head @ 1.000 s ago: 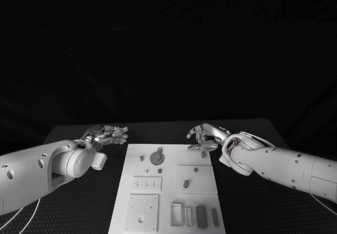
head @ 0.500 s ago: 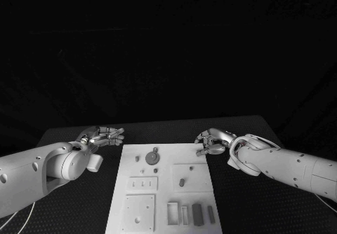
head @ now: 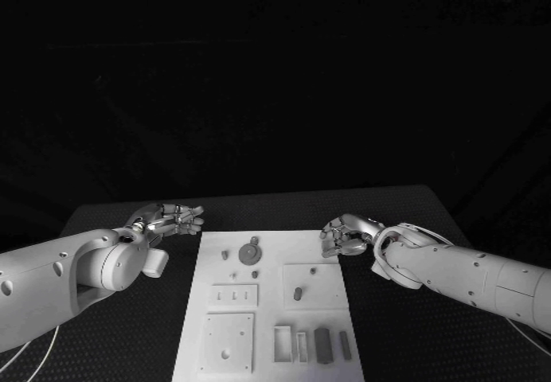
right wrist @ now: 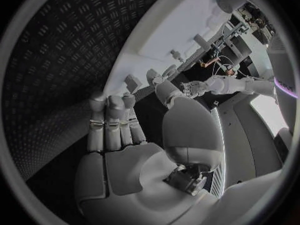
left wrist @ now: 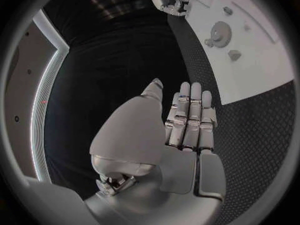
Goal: Assemble the parts on the task board
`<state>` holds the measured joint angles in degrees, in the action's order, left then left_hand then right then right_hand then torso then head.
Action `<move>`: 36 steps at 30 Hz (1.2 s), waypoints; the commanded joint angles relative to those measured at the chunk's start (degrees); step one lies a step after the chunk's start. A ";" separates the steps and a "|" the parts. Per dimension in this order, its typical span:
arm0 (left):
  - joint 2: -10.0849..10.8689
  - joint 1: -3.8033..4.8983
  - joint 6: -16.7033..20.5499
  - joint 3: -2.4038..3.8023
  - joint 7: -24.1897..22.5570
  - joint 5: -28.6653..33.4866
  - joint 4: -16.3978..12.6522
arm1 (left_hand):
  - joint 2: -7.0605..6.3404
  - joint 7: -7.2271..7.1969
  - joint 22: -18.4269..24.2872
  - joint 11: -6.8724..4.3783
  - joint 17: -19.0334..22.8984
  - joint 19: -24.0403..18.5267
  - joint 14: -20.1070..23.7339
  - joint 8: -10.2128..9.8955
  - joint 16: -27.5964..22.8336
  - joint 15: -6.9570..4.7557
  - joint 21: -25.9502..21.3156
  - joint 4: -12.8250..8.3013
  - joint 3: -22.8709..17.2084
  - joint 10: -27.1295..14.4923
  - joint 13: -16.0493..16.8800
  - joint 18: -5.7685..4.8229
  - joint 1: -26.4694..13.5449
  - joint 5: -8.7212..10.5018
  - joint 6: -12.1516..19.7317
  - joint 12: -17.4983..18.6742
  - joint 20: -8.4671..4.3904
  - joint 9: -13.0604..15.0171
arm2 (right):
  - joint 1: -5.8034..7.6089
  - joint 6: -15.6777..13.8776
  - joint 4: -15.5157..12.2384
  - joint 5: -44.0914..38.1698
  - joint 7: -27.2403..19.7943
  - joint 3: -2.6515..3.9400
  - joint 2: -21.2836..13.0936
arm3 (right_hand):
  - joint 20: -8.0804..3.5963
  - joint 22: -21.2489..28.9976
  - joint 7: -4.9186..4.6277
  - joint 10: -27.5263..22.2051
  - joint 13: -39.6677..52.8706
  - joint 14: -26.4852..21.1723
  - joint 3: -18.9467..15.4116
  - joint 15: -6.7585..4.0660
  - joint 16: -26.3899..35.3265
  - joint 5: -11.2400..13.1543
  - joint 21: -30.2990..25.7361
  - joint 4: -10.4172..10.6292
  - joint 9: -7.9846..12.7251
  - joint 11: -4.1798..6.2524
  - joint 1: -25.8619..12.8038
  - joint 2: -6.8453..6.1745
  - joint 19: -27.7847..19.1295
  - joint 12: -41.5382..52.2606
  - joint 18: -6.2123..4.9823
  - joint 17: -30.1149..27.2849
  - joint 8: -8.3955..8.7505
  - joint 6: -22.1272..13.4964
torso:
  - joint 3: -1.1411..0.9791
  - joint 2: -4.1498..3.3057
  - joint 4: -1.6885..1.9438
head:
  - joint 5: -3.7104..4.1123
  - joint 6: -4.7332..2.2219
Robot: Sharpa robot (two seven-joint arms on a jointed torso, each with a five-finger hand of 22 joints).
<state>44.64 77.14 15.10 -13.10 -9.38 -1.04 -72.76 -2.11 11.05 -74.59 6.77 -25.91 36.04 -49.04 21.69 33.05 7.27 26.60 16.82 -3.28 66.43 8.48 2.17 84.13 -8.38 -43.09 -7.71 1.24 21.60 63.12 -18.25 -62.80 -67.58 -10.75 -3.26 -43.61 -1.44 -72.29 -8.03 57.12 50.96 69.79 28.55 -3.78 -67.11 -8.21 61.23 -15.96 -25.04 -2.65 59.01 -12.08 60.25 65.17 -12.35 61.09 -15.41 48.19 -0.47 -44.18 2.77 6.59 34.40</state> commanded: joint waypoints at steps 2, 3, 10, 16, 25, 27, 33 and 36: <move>-0.06 -0.01 -1.00 0.03 -0.71 -0.15 -0.20 | 0.34 0.30 0.09 0.28 0.06 0.12 0.33 -0.30 0.32 -0.12 -0.36 -0.18 0.25 -0.08 0.08 0.26 0.38 0.11 -0.33 0.25 0.14 0.08 | -0.41 0.34 0.47 -0.32 -0.49 0.02 0.47 | 0.11 0.10 -1.02 -0.44 -0.10 -0.50 -0.18 0.05 -0.23 -0.16 -0.17 -0.03 0.07 0.12 0.68 0.22 -0.39 0.33 -2.65 0.09 0.23 0.38 | 0.09 0.06 0.05 | -0.11 0.25; -0.07 -0.01 -0.99 0.03 -0.70 -0.15 -0.19 | 0.34 0.30 0.09 0.28 0.06 0.11 0.33 -0.31 0.32 -0.12 -0.36 -0.18 0.25 -0.08 0.08 0.26 0.38 0.11 -0.33 0.25 0.14 0.08 | -0.47 0.36 0.48 -0.32 -0.48 0.02 0.54 | 0.12 0.10 -1.03 -0.45 -0.11 -0.51 -0.15 0.06 -0.24 -0.14 -0.17 -0.03 0.08 0.11 0.79 0.29 -0.40 0.35 -2.65 0.10 0.24 0.38 | 0.12 0.08 0.00 | -0.14 0.28; -0.03 -0.01 -1.01 0.03 -0.68 -0.15 -0.19 | 0.35 0.31 0.09 0.28 0.07 0.11 0.33 -0.32 0.32 -0.11 -0.36 -0.17 0.26 -0.08 0.08 0.26 0.38 0.12 -0.33 0.27 0.14 0.09 | -0.82 0.30 0.85 -0.79 -0.31 0.02 0.77 | 0.24 0.20 -0.99 -0.43 -0.35 -0.49 1.19 0.05 -0.35 1.61 -0.13 0.08 0.17 0.13 2.86 1.29 -0.33 0.67 -2.65 0.12 0.12 0.82 | 0.12 0.07 -0.02 | -0.33 0.43; 0.02 -0.01 -1.06 0.03 -0.66 -0.15 -0.14 | 0.37 0.31 0.09 0.28 0.08 0.11 0.33 -0.33 0.32 -0.11 -0.37 -0.16 0.26 -0.08 0.09 0.26 0.39 0.12 -0.33 0.27 0.15 0.10 | -0.98 0.31 0.67 -1.62 -0.22 0.02 0.62 | 0.44 0.35 -0.75 -0.38 -0.79 -0.39 6.07 -0.13 -0.43 5.10 -0.03 0.59 0.28 0.34 7.10 1.05 -0.17 1.02 -2.65 0.06 -0.32 2.11 | 0.13 0.10 -0.06 | -0.36 0.59; 0.13 -0.02 -1.17 0.03 -0.63 -0.15 -0.12 | 0.38 0.31 0.09 0.28 0.09 0.11 0.34 -0.34 0.32 -0.11 -0.37 -0.17 0.27 -0.08 0.09 0.26 0.39 0.12 -0.34 0.28 0.15 0.11 | -1.09 0.30 0.70 -1.59 -0.38 0.02 0.75 | 0.55 0.30 0.05 -0.15 -1.13 -0.20 11.02 -0.85 -0.62 5.15 0.38 2.02 -0.22 1.11 8.85 0.69 0.01 1.41 -2.65 0.09 -1.45 4.39 | 0.07 0.11 -0.13 | -0.39 0.63; 0.12 -0.02 -1.19 0.03 -0.64 -0.15 -0.12 | 0.38 0.31 0.09 0.28 0.09 0.10 0.34 -0.35 0.32 -0.11 -0.37 -0.17 0.27 -0.08 0.10 0.26 0.40 0.12 -0.34 0.29 0.15 0.11 | -1.12 0.24 0.77 -1.56 -0.32 0.02 0.84 | 0.59 0.27 0.07 -0.13 -1.16 -0.17 11.24 -0.86 -0.66 5.16 0.47 2.23 -0.23 1.12 8.57 0.61 0.03 1.48 -2.65 0.10 -1.48 4.51 | 0.09 0.09 -0.12 | -0.38 0.67; 0.10 -0.04 -1.35 0.03 -0.64 -0.15 -0.11 | 0.39 0.31 0.09 0.28 0.10 0.10 0.34 -0.36 0.33 -0.10 -0.37 -0.17 0.27 -0.07 0.10 0.26 0.41 0.11 -0.35 0.29 0.15 0.12 | -1.39 0.18 1.13 -1.39 -0.02 0.03 1.25 | 0.61 0.20 0.17 -0.10 -1.23 -0.13 11.40 -0.93 -0.73 5.15 0.67 2.63 -0.30 1.21 7.87 0.57 0.07 1.60 -2.65 0.12 -1.65 4.93 | 0.13 0.14 -0.06 | -0.18 0.77; 0.16 -0.05 -1.29 0.03 -0.64 -0.15 -0.08 | 0.39 0.31 0.09 0.28 0.11 0.10 0.34 -0.36 0.33 -0.11 -0.37 -0.18 0.27 -0.08 0.10 0.26 0.43 0.11 -0.35 0.30 0.15 0.13 | -1.48 -0.10 1.23 -1.34 0.08 0.03 1.35 | 0.61 0.17 0.22 -0.14 -1.28 -0.13 11.22 -0.99 -0.75 5.11 0.76 2.83 -0.31 1.27 7.24 0.45 0.06 1.65 -2.65 0.13 -1.67 5.04 | 0.14 0.12 -0.01 | -0.16 0.82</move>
<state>44.80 77.08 14.71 -13.10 -9.38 -1.04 -72.76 -1.88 11.05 -74.59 6.77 -25.86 36.04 -49.04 21.69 33.05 7.26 26.60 16.81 -3.28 66.43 8.51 2.17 84.36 -8.37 -43.09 -7.71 1.24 21.64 61.94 -18.65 -61.67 -68.40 -10.79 -3.08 -42.35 -1.03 -72.04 -6.48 56.94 49.74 69.76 39.71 -4.36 -67.64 -3.11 61.79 -13.52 -25.45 -1.82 66.80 -11.70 60.26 66.56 -12.43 61.17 -16.80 51.59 -0.37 -44.06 2.70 6.39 35.18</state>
